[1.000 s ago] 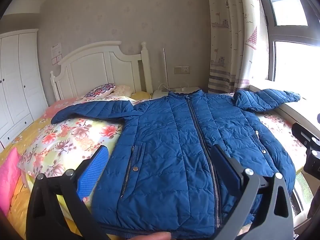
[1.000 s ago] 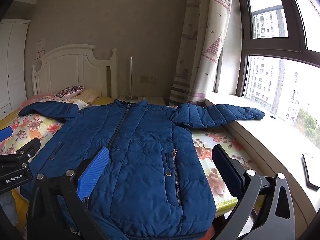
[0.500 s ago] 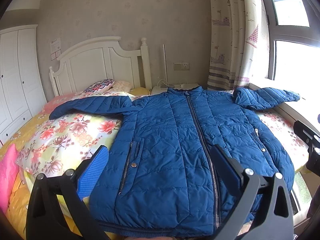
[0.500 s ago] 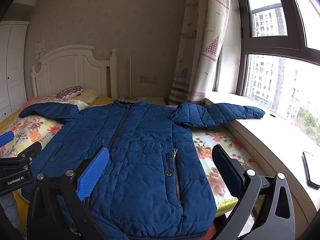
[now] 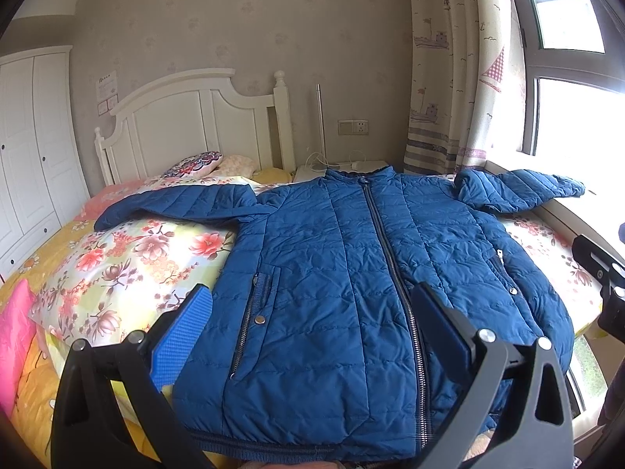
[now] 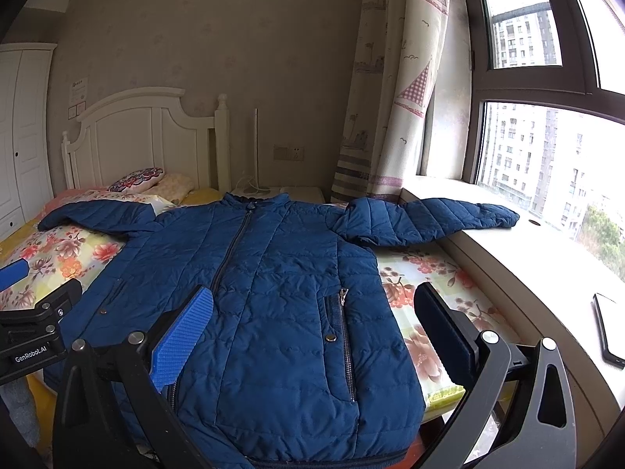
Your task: Fold large clothes
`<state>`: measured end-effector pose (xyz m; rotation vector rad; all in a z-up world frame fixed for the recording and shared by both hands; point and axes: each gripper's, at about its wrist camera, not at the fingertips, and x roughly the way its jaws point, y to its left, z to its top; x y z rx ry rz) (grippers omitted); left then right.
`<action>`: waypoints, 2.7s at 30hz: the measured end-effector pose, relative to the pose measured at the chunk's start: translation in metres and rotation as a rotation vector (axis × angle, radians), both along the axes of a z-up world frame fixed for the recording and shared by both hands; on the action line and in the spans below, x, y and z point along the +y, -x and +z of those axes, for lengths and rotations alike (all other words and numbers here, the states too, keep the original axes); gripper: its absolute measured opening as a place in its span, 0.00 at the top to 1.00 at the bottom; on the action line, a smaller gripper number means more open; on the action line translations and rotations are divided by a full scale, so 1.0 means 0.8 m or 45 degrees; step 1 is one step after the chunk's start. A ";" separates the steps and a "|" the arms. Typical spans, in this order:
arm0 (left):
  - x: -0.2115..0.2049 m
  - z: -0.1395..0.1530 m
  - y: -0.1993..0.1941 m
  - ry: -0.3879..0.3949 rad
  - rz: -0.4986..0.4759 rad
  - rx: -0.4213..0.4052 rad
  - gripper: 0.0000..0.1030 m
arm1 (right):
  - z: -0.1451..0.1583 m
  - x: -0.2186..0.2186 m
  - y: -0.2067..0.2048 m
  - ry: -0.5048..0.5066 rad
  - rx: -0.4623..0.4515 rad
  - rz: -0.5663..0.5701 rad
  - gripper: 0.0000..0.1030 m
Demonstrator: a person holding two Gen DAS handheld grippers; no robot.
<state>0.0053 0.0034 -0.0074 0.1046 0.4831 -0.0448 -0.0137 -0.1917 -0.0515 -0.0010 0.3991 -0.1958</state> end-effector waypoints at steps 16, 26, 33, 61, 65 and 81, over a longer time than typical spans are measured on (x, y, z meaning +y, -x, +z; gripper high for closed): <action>0.001 -0.002 0.001 0.001 -0.004 0.003 0.02 | -0.002 0.001 -0.001 -0.010 0.010 0.003 0.04; 0.001 -0.001 0.000 0.001 -0.003 0.003 0.02 | -0.003 0.002 -0.001 -0.014 0.012 0.003 0.04; 0.001 -0.001 0.000 0.001 -0.004 0.002 0.02 | -0.003 0.002 -0.001 -0.016 0.013 0.007 0.04; -0.036 -0.042 -0.173 -0.160 -0.104 0.277 0.02 | -0.057 -0.122 -0.150 -0.244 0.260 -0.161 0.04; -0.048 -0.080 -0.286 -0.205 -0.109 0.454 0.02 | -0.077 -0.211 -0.225 -0.363 0.306 -0.328 0.04; -0.007 -0.159 -0.447 0.030 -0.119 0.616 0.02 | -0.123 -0.398 -0.382 -0.667 0.304 -0.591 0.35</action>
